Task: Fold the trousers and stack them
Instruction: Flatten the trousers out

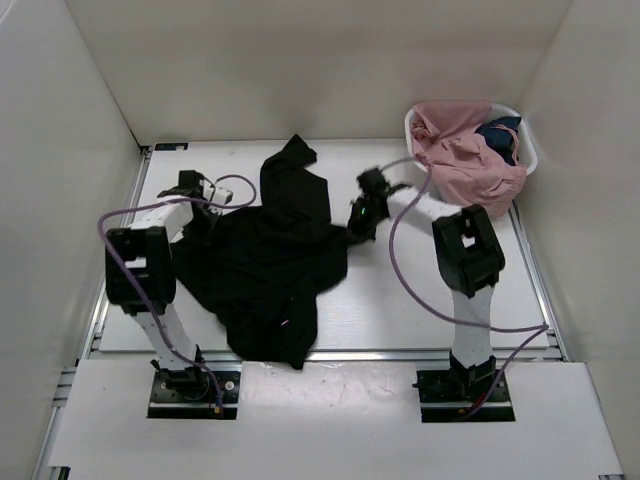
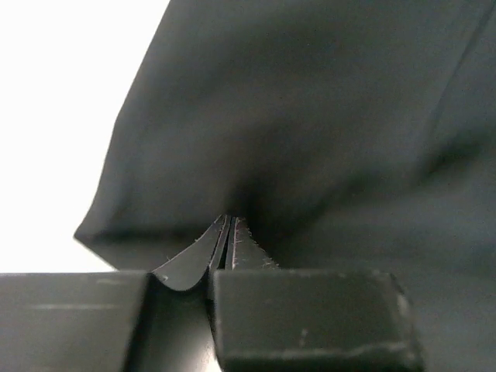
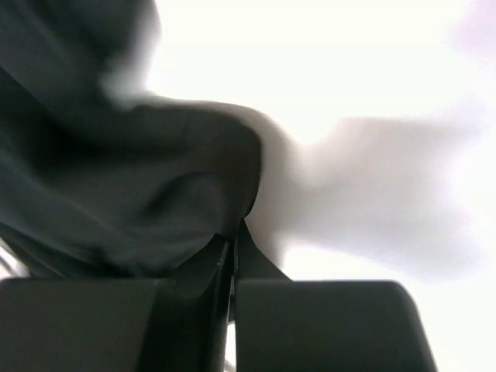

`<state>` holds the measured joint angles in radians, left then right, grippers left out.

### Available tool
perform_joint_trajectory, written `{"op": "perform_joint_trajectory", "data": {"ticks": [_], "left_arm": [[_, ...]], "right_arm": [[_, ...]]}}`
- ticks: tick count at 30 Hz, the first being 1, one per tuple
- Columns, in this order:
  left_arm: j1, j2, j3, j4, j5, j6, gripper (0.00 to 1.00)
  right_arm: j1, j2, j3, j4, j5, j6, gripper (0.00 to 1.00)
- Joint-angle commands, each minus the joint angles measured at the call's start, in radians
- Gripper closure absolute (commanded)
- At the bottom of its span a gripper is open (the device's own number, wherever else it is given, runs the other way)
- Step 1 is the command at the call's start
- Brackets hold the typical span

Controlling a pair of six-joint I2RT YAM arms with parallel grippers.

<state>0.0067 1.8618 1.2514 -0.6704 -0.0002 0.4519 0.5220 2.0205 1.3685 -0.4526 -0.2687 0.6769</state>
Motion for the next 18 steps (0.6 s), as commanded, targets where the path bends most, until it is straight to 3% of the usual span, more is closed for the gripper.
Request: {"op": "perform_joint_trajectory", "data": {"ticks": [1, 5, 6, 7, 8, 9, 11, 14, 15, 18], "left_arm": [[0.013, -0.225, -0.092, -0.003, 0.06, 0.045, 0.86], [0.013, -0.358, -0.168, -0.121, 0.149, 0.077, 0.86], [0.013, -0.374, -0.168, -0.144, 0.175, 0.088, 0.84], [0.003, -0.397, -0.179, -0.165, 0.189, 0.088, 0.79], [0.003, -0.397, -0.179, -0.188, 0.206, 0.103, 0.65], [0.003, -0.411, -0.179, -0.216, 0.218, 0.103, 0.62], [-0.007, -0.42, -0.19, -0.216, 0.227, 0.113, 0.57], [-0.007, -0.389, -0.163, -0.216, 0.236, 0.09, 0.52], [-0.007, -0.374, -0.146, -0.216, 0.249, 0.09, 0.51], [-0.016, -0.314, -0.077, -0.225, 0.259, 0.05, 0.49]], "right_arm": [[-0.151, 0.053, 0.404, -0.209, 0.135, -0.16, 1.0], [-0.217, 0.217, 0.821, -0.343, 0.126, -0.227, 1.0], [-0.226, 0.233, 0.869, -0.354, 0.112, -0.256, 0.87], [-0.226, 0.244, 0.9, -0.354, 0.062, -0.273, 0.57], [-0.226, 0.244, 0.912, -0.365, 0.039, -0.289, 0.12], [-0.226, 0.244, 0.912, -0.365, 0.03, -0.301, 0.01], [-0.226, 0.186, 0.856, -0.383, 0.029, -0.322, 0.01], [-0.202, 0.055, 0.628, -0.313, 0.091, -0.323, 0.01], [-0.192, 0.002, 0.527, -0.302, 0.123, -0.313, 0.01], [-0.178, -0.038, 0.433, -0.314, 0.258, -0.266, 0.01]]}}
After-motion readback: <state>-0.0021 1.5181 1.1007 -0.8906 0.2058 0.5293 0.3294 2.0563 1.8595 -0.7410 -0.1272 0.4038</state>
